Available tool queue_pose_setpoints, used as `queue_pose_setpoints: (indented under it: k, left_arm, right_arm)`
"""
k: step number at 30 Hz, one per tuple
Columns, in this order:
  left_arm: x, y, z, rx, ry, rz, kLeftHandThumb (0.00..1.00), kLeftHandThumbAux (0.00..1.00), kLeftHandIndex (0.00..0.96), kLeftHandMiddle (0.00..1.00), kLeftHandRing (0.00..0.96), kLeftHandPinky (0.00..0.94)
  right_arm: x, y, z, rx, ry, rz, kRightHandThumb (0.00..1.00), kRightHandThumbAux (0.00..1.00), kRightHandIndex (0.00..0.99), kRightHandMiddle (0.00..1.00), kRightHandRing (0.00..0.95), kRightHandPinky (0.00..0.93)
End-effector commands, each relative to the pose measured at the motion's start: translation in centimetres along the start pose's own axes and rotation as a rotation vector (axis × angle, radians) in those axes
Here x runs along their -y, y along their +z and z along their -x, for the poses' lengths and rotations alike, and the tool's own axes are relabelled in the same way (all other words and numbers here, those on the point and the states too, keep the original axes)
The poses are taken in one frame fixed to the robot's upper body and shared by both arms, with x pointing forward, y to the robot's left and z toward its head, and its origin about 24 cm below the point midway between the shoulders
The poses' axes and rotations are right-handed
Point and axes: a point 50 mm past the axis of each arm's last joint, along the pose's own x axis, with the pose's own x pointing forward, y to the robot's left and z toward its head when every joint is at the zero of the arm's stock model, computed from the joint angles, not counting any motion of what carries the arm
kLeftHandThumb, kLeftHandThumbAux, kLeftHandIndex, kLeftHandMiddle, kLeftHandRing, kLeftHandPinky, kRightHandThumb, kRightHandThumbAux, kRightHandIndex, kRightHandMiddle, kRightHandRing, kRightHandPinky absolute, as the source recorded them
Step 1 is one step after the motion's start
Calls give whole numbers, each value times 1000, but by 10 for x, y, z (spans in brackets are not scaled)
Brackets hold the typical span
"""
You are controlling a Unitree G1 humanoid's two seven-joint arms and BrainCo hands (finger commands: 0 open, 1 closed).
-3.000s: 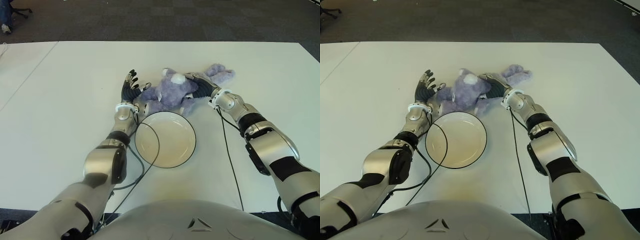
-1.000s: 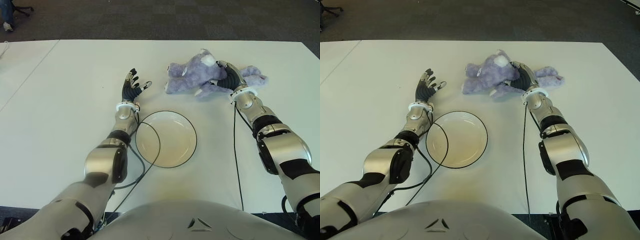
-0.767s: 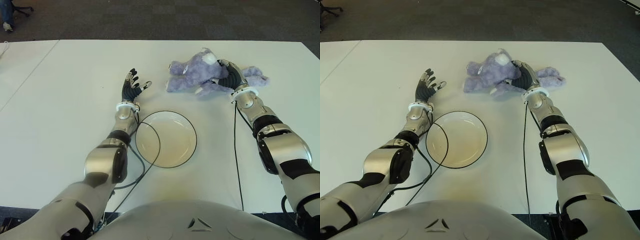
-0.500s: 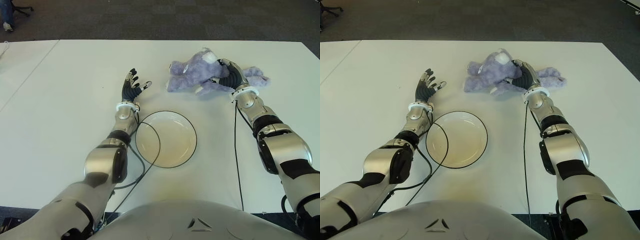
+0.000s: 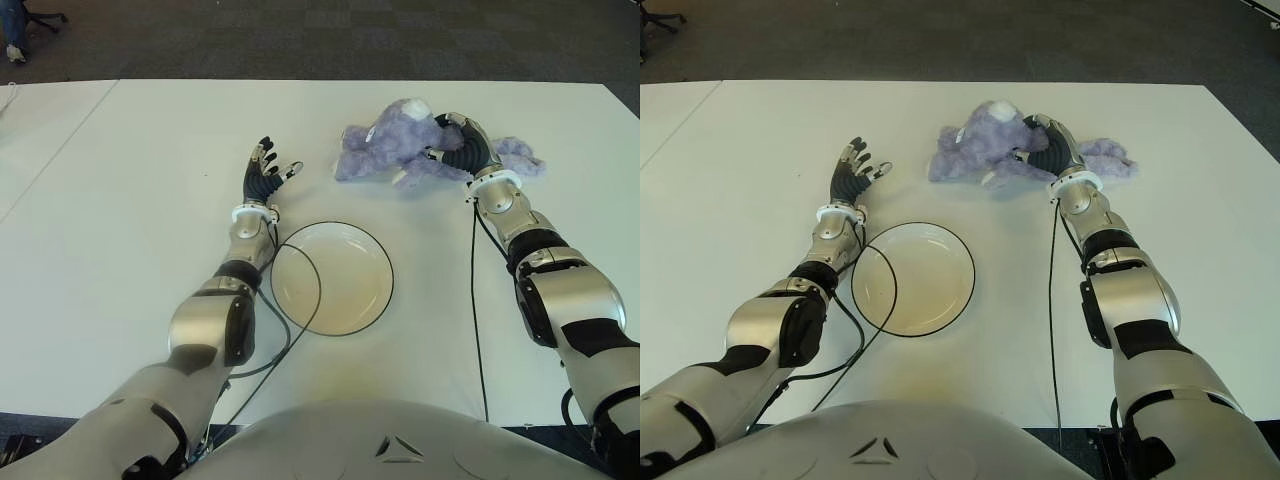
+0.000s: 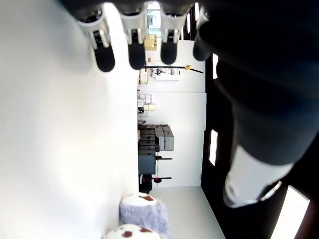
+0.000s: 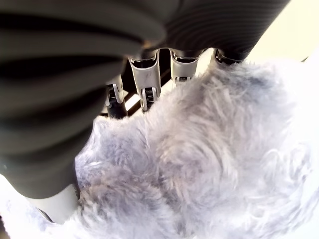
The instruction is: Put the doll into the plate.
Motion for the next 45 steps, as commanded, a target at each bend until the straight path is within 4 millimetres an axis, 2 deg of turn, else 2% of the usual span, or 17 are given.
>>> queue_pose_setpoints:
  k: [1,5,13,24,45]
  left_arm:
    - [-3,-72,41,-325,13,14,0,813,24,90,100,142]
    - [-2,-71,41,-317,5,11,0,815,28,83,94,139]
    - [-1,-72,41,-325,12,2,0,838,29,90,104,153]
    - [-1,-71,40,-322,10,21,0,826,21,78,96,138]
    - [-1,-70,40,-323,5,13,0,823,36,85,102,145]
  right_arm:
    - [1,12,-2,91,-39,-15,717,710,439,863,873,880]
    - [1,12,-1,102,-44,-15,717,710,439,864,872,879]
    - [4,28,3,245,-88,-40,716,709,439,872,880,892]
    - [6,35,6,309,-93,-64,716,708,440,853,871,893]
    - [3,31,12,292,-43,-69,714,709,440,847,866,895]
